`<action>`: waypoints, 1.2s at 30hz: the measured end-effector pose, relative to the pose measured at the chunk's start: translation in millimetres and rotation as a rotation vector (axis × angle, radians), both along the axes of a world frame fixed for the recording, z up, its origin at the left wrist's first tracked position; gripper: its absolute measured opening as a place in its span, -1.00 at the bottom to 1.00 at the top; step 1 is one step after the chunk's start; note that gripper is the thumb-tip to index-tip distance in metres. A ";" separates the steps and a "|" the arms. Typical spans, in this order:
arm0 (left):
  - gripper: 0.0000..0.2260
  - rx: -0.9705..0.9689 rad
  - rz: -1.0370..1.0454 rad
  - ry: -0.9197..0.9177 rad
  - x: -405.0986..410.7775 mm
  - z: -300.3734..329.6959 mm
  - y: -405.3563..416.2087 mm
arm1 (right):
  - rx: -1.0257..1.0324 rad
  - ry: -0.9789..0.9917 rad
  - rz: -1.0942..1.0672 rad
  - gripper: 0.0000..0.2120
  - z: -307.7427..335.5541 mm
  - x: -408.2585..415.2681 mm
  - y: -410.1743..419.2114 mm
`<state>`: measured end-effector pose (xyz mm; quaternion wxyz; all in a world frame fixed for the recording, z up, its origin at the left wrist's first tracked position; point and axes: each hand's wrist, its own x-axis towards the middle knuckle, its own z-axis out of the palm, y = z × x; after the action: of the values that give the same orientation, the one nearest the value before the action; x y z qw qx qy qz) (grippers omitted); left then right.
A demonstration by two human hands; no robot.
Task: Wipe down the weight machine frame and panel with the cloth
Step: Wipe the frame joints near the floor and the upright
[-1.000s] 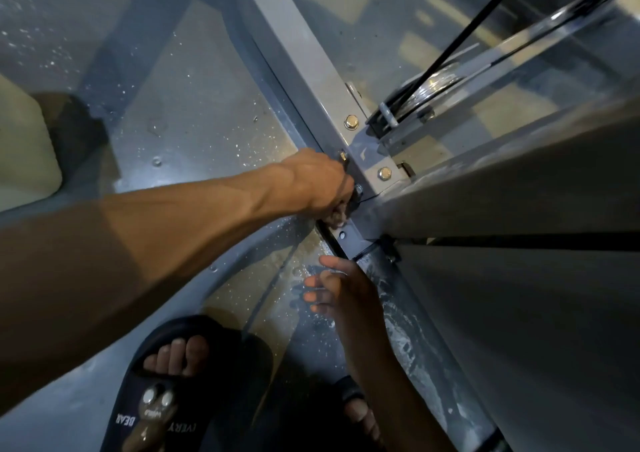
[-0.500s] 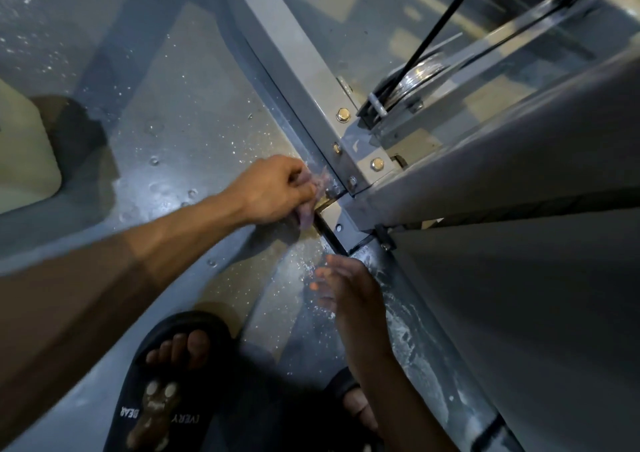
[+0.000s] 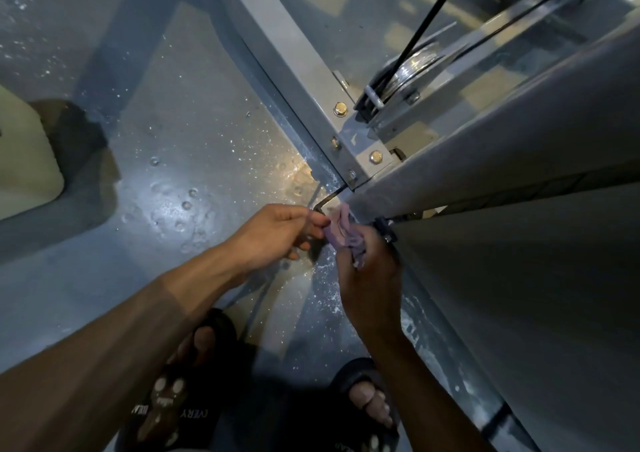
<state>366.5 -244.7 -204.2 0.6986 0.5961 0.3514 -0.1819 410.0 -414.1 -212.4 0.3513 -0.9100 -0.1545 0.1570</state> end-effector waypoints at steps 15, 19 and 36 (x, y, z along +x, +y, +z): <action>-0.67 0.245 -0.180 -0.104 -3.0 -18.4 -2.1 | -0.493 -0.046 0.328 -0.69 -9.2 35.8 53.0; -0.74 0.128 -0.140 -0.072 -9.8 -18.9 -3.9 | -0.618 -0.029 0.316 -0.72 -3.1 27.4 30.0; -0.77 0.005 -0.020 -0.060 -18.7 -24.8 -12.8 | -0.491 -0.174 0.311 -0.77 -23.5 6.9 -17.3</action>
<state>347.8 -257.6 -229.0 0.7055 0.6066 0.3246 -0.1698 416.9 -431.4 -235.9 0.0780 -0.9432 -0.2788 0.1631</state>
